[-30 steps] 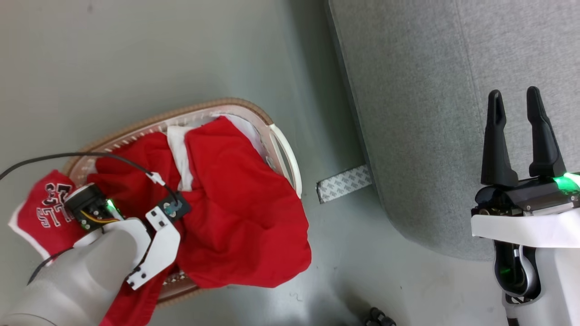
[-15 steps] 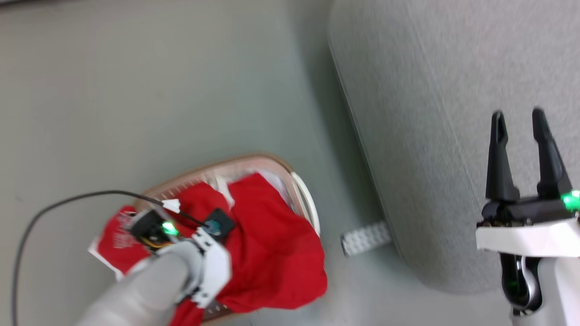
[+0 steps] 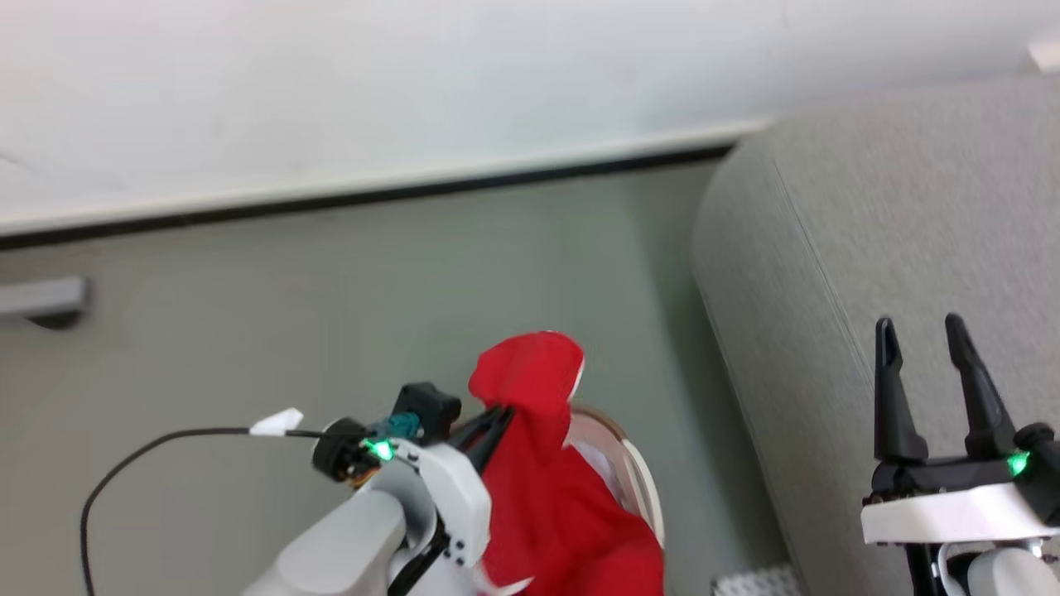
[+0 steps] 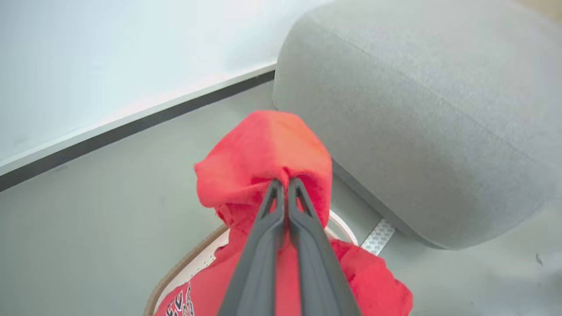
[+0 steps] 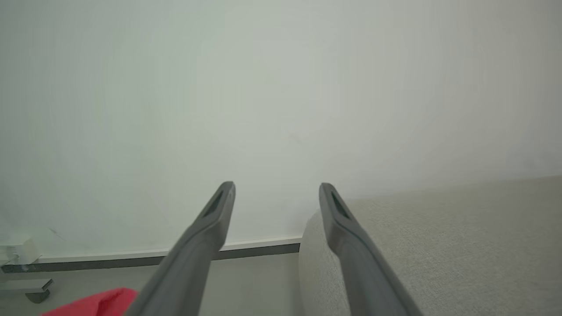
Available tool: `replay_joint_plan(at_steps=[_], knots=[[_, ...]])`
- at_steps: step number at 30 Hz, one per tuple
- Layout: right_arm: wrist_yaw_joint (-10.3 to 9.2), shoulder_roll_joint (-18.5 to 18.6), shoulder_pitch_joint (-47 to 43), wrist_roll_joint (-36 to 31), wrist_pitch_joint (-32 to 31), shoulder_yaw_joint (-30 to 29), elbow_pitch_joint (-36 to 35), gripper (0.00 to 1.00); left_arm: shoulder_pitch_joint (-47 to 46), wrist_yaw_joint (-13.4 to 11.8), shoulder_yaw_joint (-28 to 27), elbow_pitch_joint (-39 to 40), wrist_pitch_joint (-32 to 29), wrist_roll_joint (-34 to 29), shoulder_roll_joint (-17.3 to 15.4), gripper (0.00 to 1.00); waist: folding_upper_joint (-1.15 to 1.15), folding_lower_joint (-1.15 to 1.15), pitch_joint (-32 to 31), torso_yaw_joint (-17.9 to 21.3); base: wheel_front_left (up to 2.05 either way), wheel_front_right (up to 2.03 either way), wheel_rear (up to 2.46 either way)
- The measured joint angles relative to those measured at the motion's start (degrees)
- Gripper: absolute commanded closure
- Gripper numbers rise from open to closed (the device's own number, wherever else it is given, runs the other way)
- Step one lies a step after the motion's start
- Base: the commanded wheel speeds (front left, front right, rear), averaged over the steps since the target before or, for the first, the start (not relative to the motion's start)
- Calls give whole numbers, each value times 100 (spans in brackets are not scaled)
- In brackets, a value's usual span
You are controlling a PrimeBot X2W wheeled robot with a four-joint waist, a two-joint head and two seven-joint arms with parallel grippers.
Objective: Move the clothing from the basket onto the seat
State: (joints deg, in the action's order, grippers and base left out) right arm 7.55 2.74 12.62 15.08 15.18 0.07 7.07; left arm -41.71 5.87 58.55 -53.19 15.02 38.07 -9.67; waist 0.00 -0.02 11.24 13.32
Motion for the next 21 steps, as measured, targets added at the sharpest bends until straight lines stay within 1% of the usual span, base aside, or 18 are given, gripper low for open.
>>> replay_joint_plan(at_steps=[4, 7, 11, 16, 21], knots=[[0, 3, -162, -7, 0, 46, 59, 0, 192, -135, -536, 1059, 9, -3, -205, 100, 0, -1, -410, -272, 0, 0, 0], [0, -1, -252, -7, 0, 134, 110, 0, 371, -211, -788, 1742, 10, -108, -368, 100, 0, -1, -661, -465, 0, 0, 0], [0, 2, -385, 23, 0, 199, 174, 0, 413, -302, -1088, 2539, 10, -88, -409, 100, 0, 0, -927, -692, 0, 0, 0], [0, 1, -450, 78, 0, 416, 193, 0, 328, -453, -1287, 3263, -40, -25, -524, 100, 0, 0, -1085, -922, 0, 0, 0], [0, 2, -452, 81, 0, 734, 181, 0, 274, -563, -1406, 3622, -151, 89, -625, 100, 0, 1, -1100, -979, 0, 0, 0]])
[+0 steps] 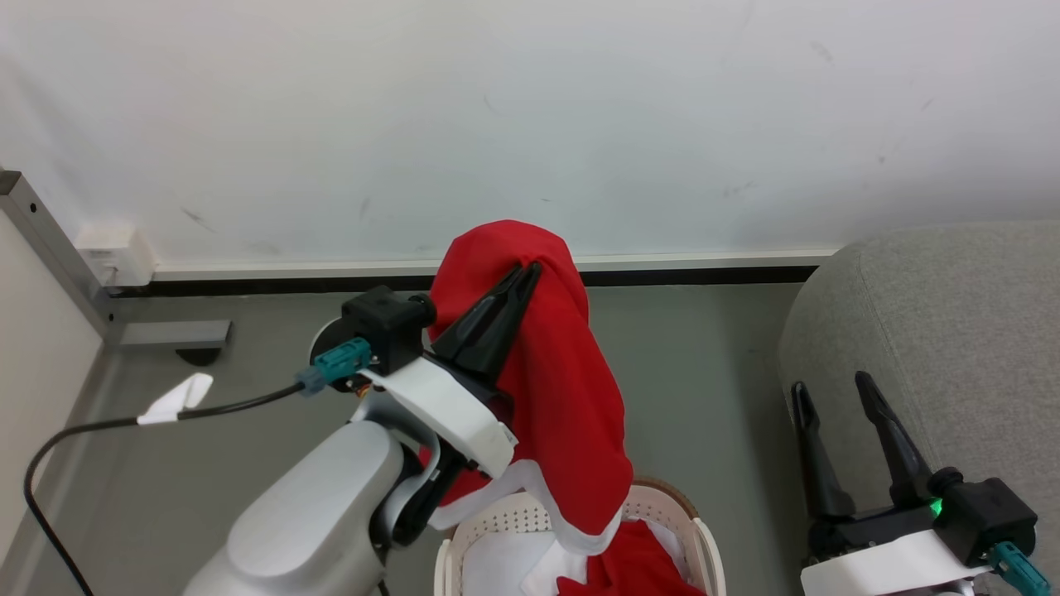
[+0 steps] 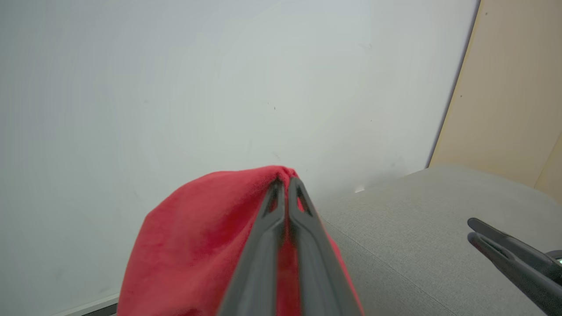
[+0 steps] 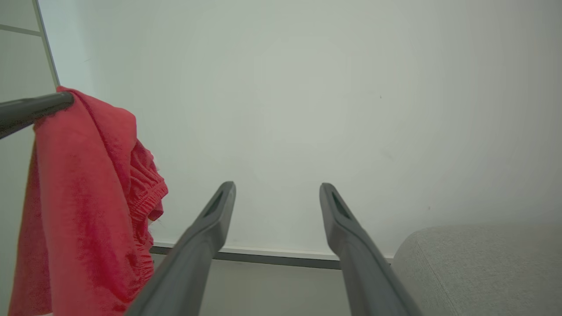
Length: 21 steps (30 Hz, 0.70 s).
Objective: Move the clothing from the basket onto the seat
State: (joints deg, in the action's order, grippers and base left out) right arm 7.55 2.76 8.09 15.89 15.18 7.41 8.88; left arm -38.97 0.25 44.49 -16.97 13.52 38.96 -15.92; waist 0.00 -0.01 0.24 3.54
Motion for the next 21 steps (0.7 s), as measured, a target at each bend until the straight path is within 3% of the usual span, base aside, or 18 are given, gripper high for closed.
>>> replay_joint_plan(at_steps=[8, 21], knots=[[0, 77, 1, 112, 0, 508, -122, 0, 43, -80, -35, 107, -37, 54, -75, 100, 0, 1, -3, 45, 0, 0, 0], [0, 833, 720, 735, 0, 2685, 226, 0, 52, -1, 229, -4, -87, 80, 123, 100, 0, 1, -102, -29, 0, 0, 0]])
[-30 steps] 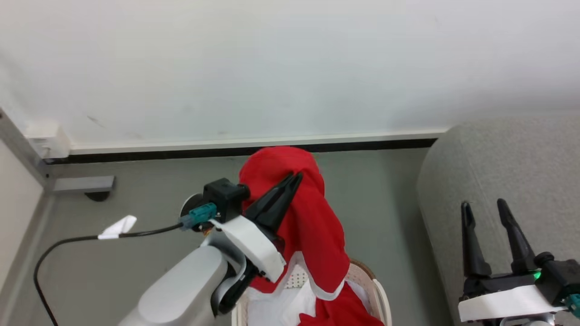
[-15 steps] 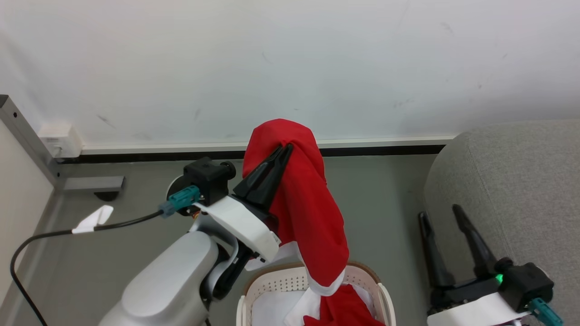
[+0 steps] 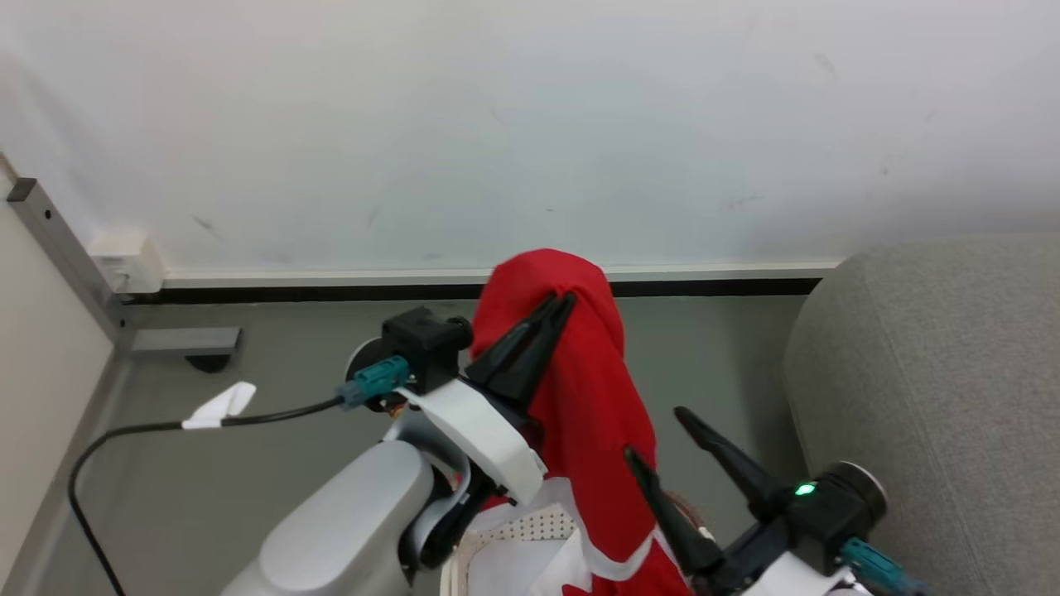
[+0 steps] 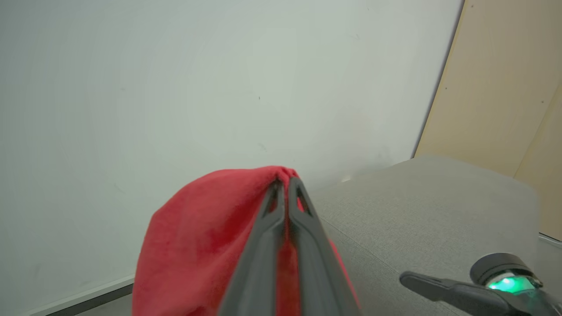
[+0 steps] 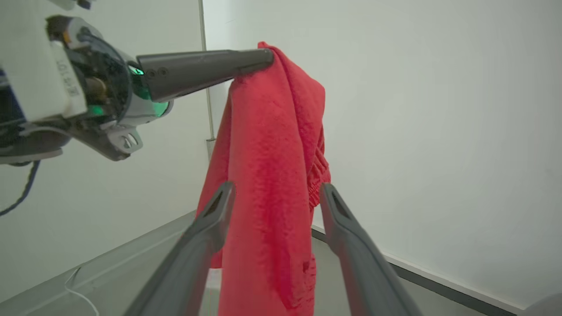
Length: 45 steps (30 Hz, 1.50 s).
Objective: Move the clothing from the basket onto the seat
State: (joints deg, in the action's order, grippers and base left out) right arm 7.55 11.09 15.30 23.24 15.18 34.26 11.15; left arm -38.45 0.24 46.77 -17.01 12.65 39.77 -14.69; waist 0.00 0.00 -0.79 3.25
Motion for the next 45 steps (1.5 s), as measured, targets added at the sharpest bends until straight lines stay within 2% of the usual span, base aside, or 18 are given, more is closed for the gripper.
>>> replay_joint_plan(at_steps=[3, 9, 17, 23, 24, 25, 26, 31, 35, 45], knots=[[0, 23, 343, 118, 0, 412, 255, 0, 9, 48, 109, -41, -14, -5, 96, 100, 0, 0, -18, -102, 0, 0, 0], [0, 4, 865, 325, 0, 801, 990, 0, 10, 156, 360, -87, -55, -44, 331, 100, 0, 0, -43, -386, 0, 0, 0], [0, -130, 1196, 712, 0, 1135, 2178, 0, 2, 287, 652, -114, -144, -69, 578, 100, 0, 0, -125, -819, 0, 0, 0], [0, -308, 1458, 911, 0, 1334, 2632, 0, -8, 348, 795, -99, -193, -75, 675, 100, 0, 0, -190, -1100, 0, 0, 0], [0, -328, 1484, 912, 0, 1328, 2699, 11, -9, 350, 811, -98, -200, -76, 678, 100, 0, 0, -198, -1137, 0, 0, 0], [0, -350, 1516, 913, 0, 1325, 2767, 60, -10, 349, 818, -97, -201, -77, 684, 100, 0, 0, -206, -1173, 0, 0, 0], [0, -370, 1527, 914, 0, 1312, 2810, 100, -10, 342, 820, -98, -201, -77, 683, 100, 0, 0, -212, -1203, 0, 0, 0], [0, -436, 1529, 953, 0, 1160, 2916, 100, -9, 294, 786, -125, -196, -76, 651, 100, 0, 0, -210, -1262, 0, 0, 0], [0, -432, 1508, 953, -1, 942, 2743, 100, -5, 266, 742, -171, -151, -55, 601, 100, 0, 0, -191, -1236, 0, 0, 0], [0, -453, 1115, 924, -1, -221, 2033, 100, 145, 180, 711, -318, -93, 3, 469, 100, 0, 0, -107, -963, 0, 0, 0]])
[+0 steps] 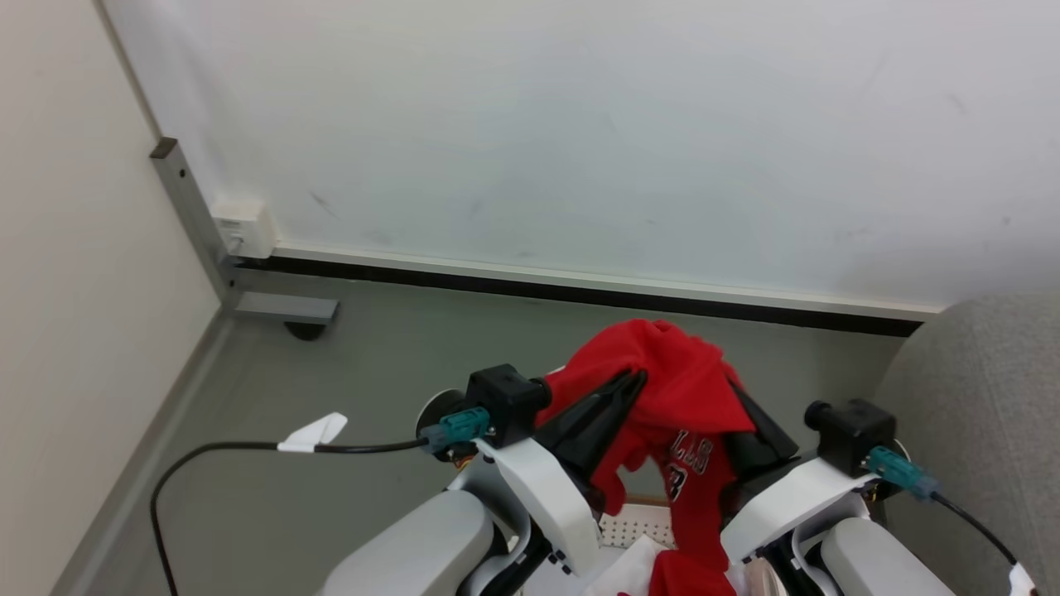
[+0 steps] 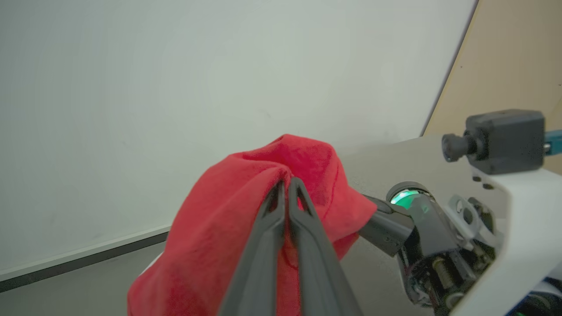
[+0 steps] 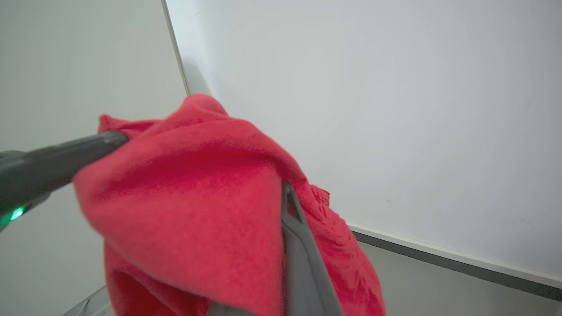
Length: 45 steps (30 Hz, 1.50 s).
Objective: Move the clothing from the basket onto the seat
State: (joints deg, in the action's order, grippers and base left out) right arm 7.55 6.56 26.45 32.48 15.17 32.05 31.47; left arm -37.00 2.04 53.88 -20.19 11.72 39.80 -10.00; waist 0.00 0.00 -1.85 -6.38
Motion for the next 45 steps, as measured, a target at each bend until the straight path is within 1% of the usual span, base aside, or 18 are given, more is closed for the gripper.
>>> replay_joint_plan(at_steps=[1, 2, 3, 4, 9, 15, 24, 27, 32, 38, 42, 45], knots=[[0, -14, -39, 29, 0, -119, -102, 100, 10, 0, 9, 5, 3, 9, 0, 100, 0, 0, 14, 41, 0, 0, 0], [0, -31, -85, 38, 1, -244, -200, 100, 19, 1, 16, 16, 5, 10, 1, 88, 0, 0, 28, 83, 0, 0, 0], [0, -41, -114, 38, 0, -334, -279, 100, 30, 8, 37, 31, 7, 12, 4, 31, 0, 0, 43, 128, 0, 0, 0], [0, -48, -141, 37, 1, -447, -357, 100, 46, 38, 60, 58, 13, 11, 10, 0, 0, 0, 57, 178, 0, 0, 0], [0, -55, -208, -80, 1, -978, -633, 100, 116, 58, 185, 219, 46, -25, 9, 0, 0, 0, 128, 475, 0, 0, 0], [0, 10, -313, -327, 0, -1566, -987, 100, 207, 43, 240, 314, 141, -145, -81, 0, 0, 0, 246, 972, 0, 0, 0], [0, 238, -676, -555, 0, -1777, -1646, 100, 178, 45, 140, 354, 297, -430, -215, 0, 0, 0, 462, 1880, 0, 0, 0], [0, 243, -915, -658, 1, -1883, -1894, 100, 195, 68, 60, 342, 308, -475, -236, 0, 0, 0, 525, 2174, 0, 0, 0], [0, 92, -1347, -723, 0, -2070, -2295, 100, 256, 104, -43, 328, 335, -660, -237, 0, 0, -1, 610, 2564, 0, 0, 0], [0, 88, -1489, -818, 0, -2137, -2487, 100, 353, 201, -160, 354, 338, -809, -207, 0, 0, 0, 728, 2819, 0, 0, 0], [0, 174, -1436, -835, 0, -2235, -2496, 100, 366, 256, -191, 375, 338, -979, -167, 0, -1, 0, 815, 2851, 0, 0, 0], [0, 275, -1162, -836, 0, -2384, -2469, 100, 351, 298, -204, 425, 339, -1079, -171, 0, 0, -1, 944, 2843, 0, 0, 0]])
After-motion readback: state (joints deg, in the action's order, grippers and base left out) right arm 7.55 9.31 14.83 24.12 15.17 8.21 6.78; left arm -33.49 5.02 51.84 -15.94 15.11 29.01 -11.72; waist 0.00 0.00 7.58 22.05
